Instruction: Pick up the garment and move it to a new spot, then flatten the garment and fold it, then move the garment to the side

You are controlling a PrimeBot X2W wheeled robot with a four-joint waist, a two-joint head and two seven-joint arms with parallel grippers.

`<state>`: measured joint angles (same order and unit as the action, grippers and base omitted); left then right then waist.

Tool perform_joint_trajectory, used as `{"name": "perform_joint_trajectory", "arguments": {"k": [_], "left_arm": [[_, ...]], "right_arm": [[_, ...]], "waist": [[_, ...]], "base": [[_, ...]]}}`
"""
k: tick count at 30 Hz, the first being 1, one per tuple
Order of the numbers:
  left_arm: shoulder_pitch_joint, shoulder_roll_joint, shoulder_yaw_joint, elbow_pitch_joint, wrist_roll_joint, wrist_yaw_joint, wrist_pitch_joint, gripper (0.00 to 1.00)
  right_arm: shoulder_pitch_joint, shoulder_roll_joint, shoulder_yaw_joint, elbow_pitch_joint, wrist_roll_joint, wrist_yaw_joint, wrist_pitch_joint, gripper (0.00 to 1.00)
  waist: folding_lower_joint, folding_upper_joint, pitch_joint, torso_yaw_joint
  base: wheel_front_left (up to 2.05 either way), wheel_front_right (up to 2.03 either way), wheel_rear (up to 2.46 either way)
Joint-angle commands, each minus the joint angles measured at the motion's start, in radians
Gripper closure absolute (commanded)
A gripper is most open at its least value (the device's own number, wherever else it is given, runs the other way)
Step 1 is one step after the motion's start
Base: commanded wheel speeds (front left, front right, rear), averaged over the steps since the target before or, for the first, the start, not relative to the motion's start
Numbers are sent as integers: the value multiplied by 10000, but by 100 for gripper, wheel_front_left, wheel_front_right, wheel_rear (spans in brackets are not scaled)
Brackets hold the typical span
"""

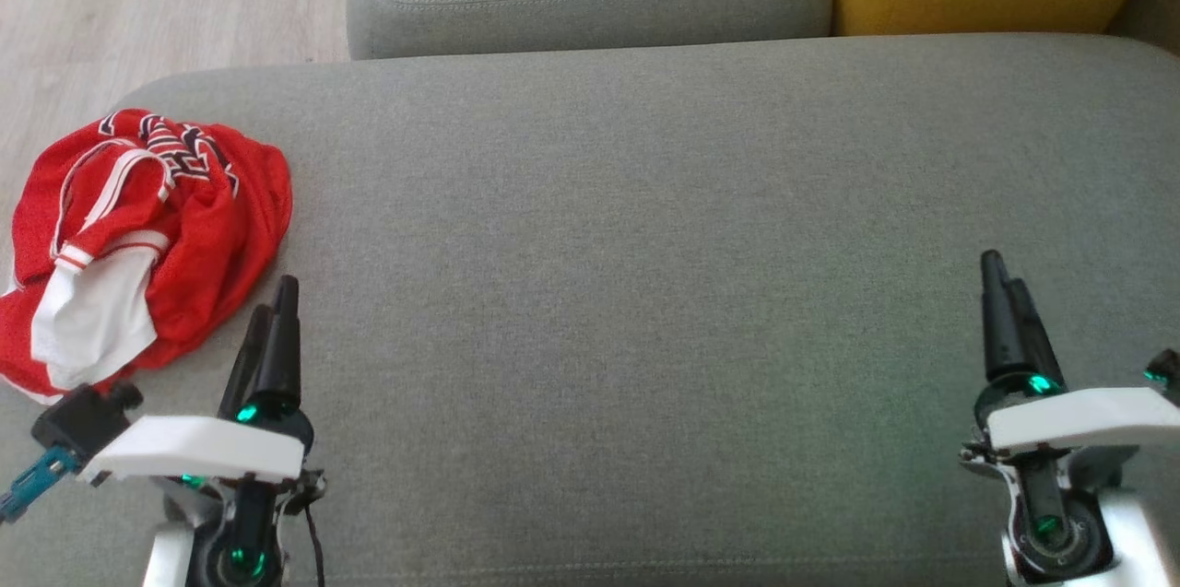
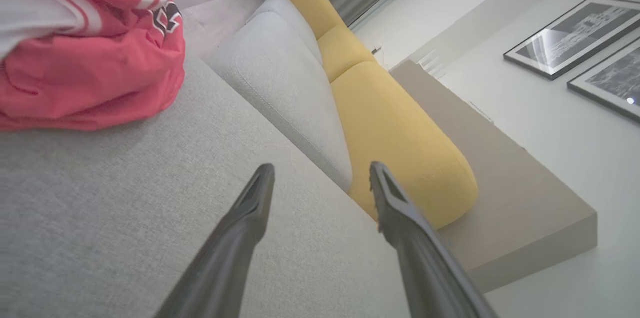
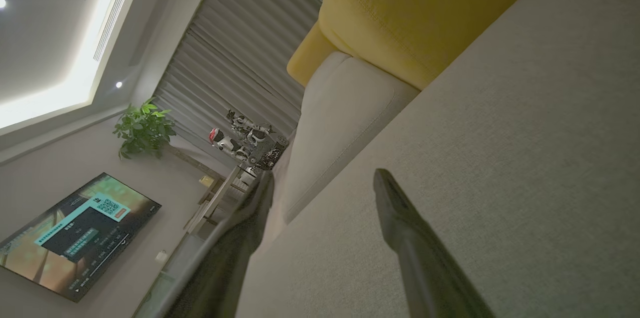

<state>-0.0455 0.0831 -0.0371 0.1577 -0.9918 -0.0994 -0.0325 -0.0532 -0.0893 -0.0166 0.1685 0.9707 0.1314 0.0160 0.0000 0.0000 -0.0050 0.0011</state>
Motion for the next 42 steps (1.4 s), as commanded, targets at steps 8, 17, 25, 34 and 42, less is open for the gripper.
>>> {"name": "perform_joint_trajectory", "arguments": {"k": [8, 17, 25, 34, 42], "left_arm": [[-283, 425, -173, -599, 1362, 173, -310, 0], [-203, 673, -500, -619, 2571, 363, -573, 0], [-139, 876, -718, -595, 3460, 541, -778, 0], [-44, 1103, -975, -560, 4552, 779, -1041, 0], [-13, 1271, -1210, -587, 5497, 965, -1275, 0]], "right_arm": [[-365, -230, 304, -445, -1233, -3, -254, 0], [-231, -179, 407, -394, -2413, -4, -458, 0], [-174, -158, 503, -366, -3351, -4, -637, 0], [-123, -136, 583, -353, -4593, -5, -793, 0], [-83, -92, 657, -337, -5665, -5, -920, 0]], "waist": [[0, 0, -20, 10], [0, 0, -47, 36], [0, 0, -70, 11], [0, 0, -91, 17], [0, 0, -99, 32]], "base": [[0, 0, 0], [0, 0, 0], [0, 0, 0], [0, 0, 0], [0, 0, 0]]}}
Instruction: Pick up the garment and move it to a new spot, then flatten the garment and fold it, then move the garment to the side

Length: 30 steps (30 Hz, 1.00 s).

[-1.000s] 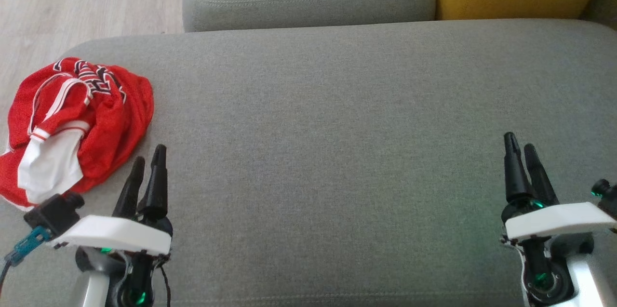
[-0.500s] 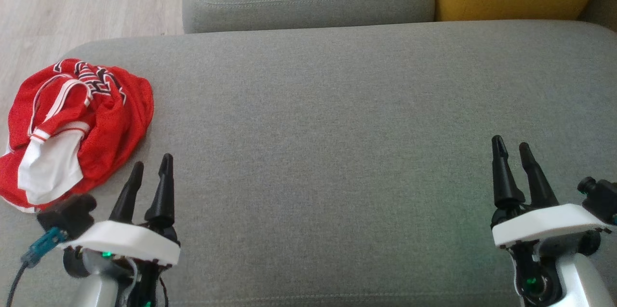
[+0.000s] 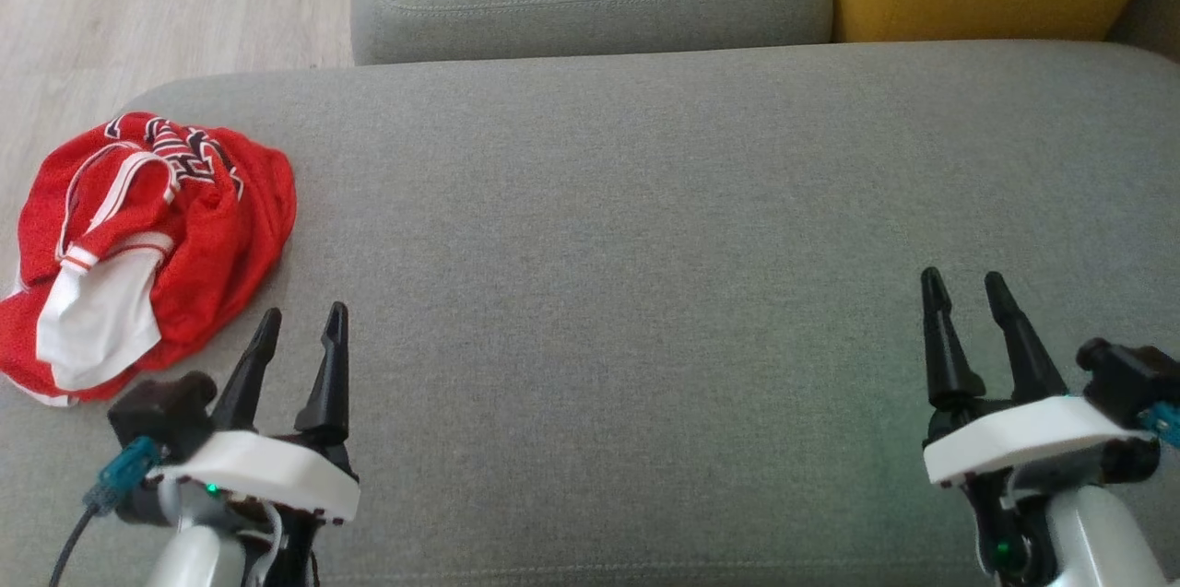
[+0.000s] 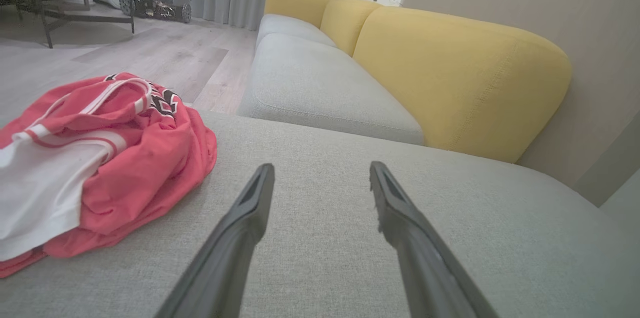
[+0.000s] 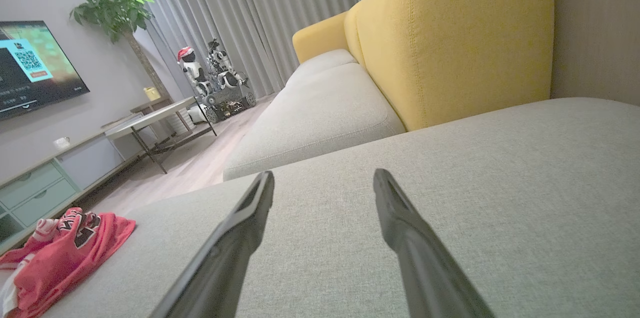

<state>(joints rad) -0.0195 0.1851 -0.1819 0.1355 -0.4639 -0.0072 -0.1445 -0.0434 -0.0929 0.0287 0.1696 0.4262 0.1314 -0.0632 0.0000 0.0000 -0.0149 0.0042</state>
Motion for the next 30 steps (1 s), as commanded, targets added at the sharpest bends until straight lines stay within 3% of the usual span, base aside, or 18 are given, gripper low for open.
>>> {"name": "perform_joint_trajectory", "arguments": {"k": [1, 14, 30], "left_arm": [[-269, 270, 209, -367, 335, 66, -184, 0], [-205, 365, 49, -120, 1554, 220, -593, 0], [-205, 352, -6, 281, 2772, 375, -1032, 0]], "right_arm": [[-177, -52, 220, -349, -352, -5, -141, 0], [-120, 76, 361, -302, -1957, -6, -386, 0], [-43, 355, 111, -200, -3096, -7, -389, 0]], "waist": [[0, 0, -3, 1], [0, 0, -30, 37], [0, 0, -75, 78]], "base": [[0, 0, 0], [0, 0, 0], [0, 0, 0]]}}
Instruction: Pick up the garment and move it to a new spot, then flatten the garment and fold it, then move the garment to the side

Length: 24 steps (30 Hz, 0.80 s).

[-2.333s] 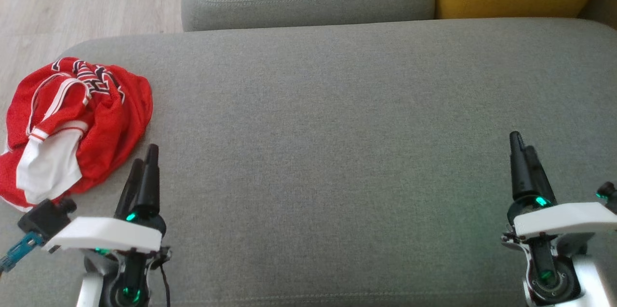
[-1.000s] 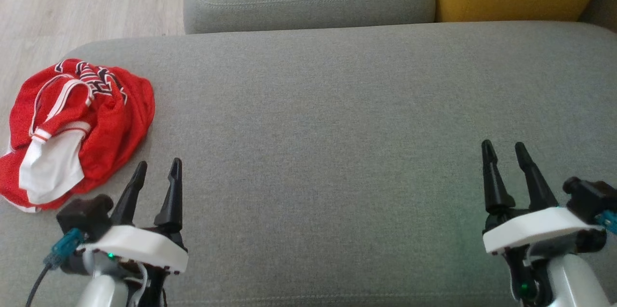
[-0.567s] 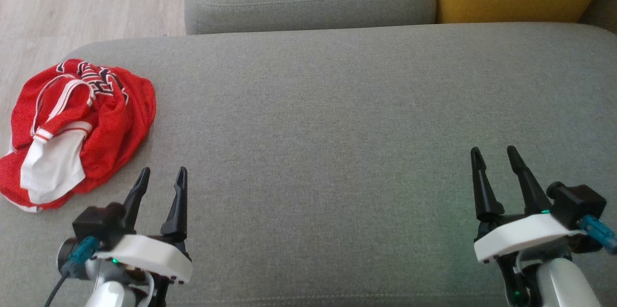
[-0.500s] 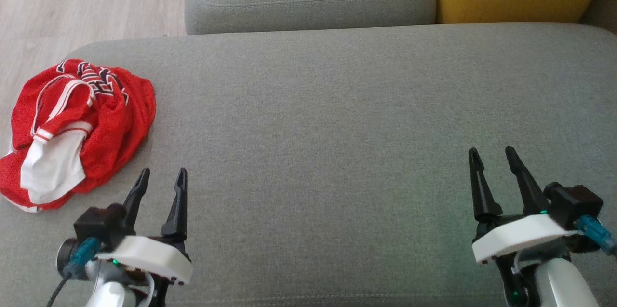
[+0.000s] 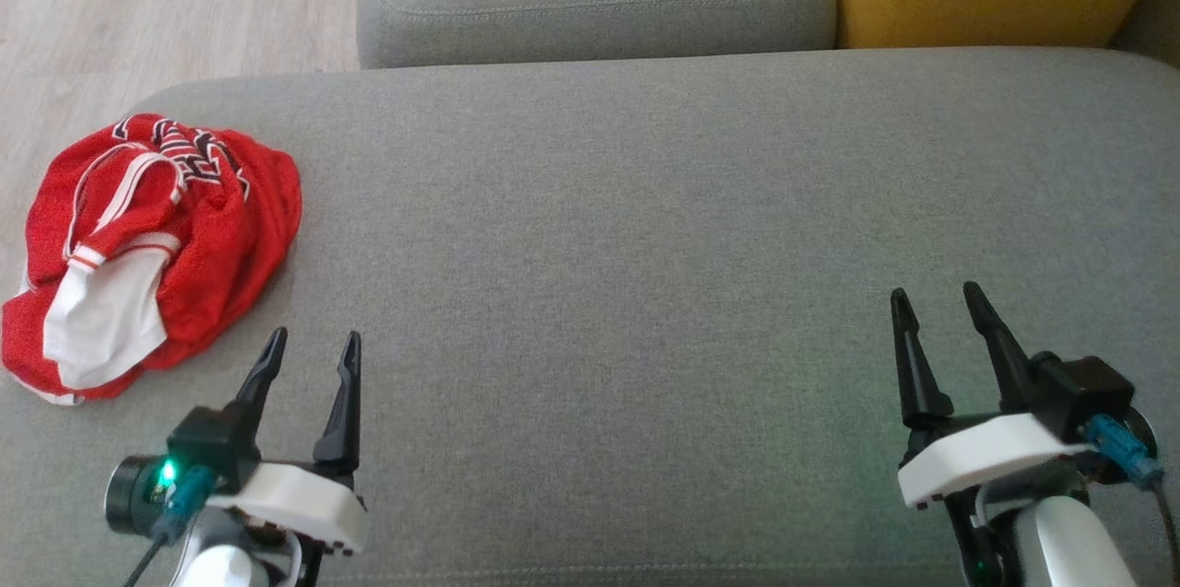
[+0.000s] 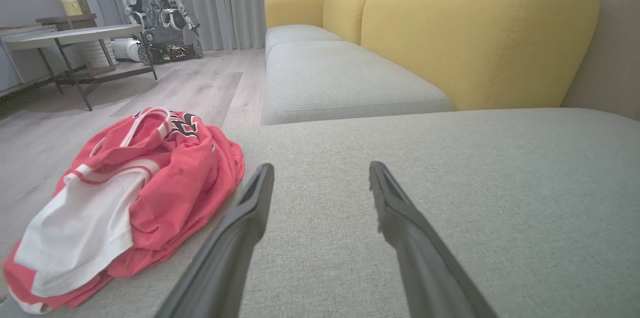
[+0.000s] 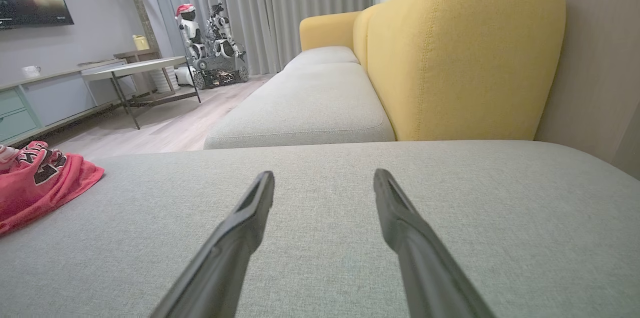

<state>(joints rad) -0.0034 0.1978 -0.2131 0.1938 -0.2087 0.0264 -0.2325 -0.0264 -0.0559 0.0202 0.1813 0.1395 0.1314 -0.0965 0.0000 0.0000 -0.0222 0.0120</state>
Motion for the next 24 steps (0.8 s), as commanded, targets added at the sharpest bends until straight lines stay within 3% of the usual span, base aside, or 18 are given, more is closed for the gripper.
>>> {"name": "perform_joint_trajectory", "arguments": {"k": [1, 24], "left_arm": [[-361, 229, 303, -279, 307, 59, -181, 0], [-438, 127, 430, 220, 64, 157, -293, 0]], "right_arm": [[-210, -5, 186, -316, -266, -7, -56, 0], [-215, 54, -63, -228, -65, -7, 93, 0]], "waist": [[0, 0, -5, 1], [0, 0, -13, -15]], "base": [[0, 0, 0], [0, 0, 0]]}}
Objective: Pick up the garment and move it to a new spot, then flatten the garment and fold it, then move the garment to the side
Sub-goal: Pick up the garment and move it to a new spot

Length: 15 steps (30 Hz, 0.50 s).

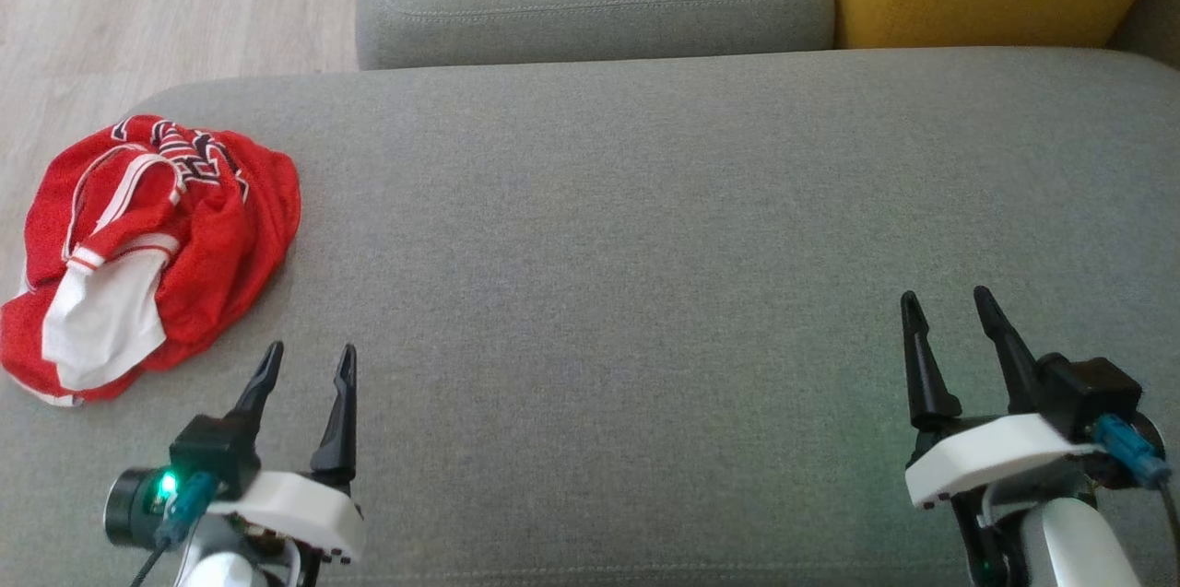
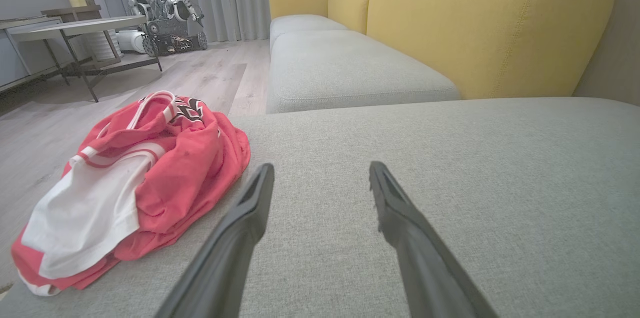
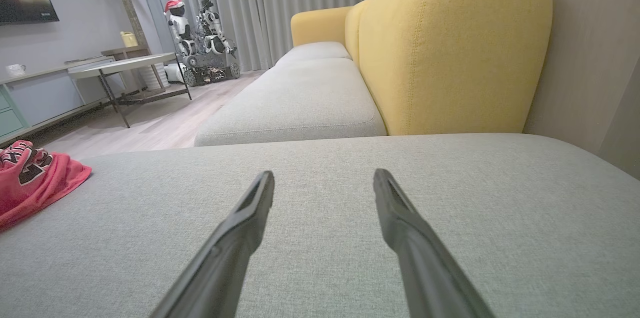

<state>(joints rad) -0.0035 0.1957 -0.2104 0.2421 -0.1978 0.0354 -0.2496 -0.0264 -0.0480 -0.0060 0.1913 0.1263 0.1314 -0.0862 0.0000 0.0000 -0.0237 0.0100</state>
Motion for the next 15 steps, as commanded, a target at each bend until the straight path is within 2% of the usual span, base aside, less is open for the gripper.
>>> {"name": "perform_joint_trajectory", "arguments": {"k": [1, 10, 15], "left_arm": [[-447, 152, 392, -258, -47, 72, -122, 0], [-513, 211, 332, -227, -63, 127, -121, 0], [-588, 250, 311, -193, -80, 166, -108, 0]], "right_arm": [[-219, -24, 201, -335, 47, -7, -19, 0], [-193, -23, 153, -363, -35, -7, -32, 0], [-96, -23, 175, -545, -95, -7, 28, 0]], "waist": [[0, 0, 4, 9], [0, 0, 2, 158], [0, 0, -10, 605]], "base": [[0, 0, 0], [0, 0, 0], [0, 0, 0]]}}
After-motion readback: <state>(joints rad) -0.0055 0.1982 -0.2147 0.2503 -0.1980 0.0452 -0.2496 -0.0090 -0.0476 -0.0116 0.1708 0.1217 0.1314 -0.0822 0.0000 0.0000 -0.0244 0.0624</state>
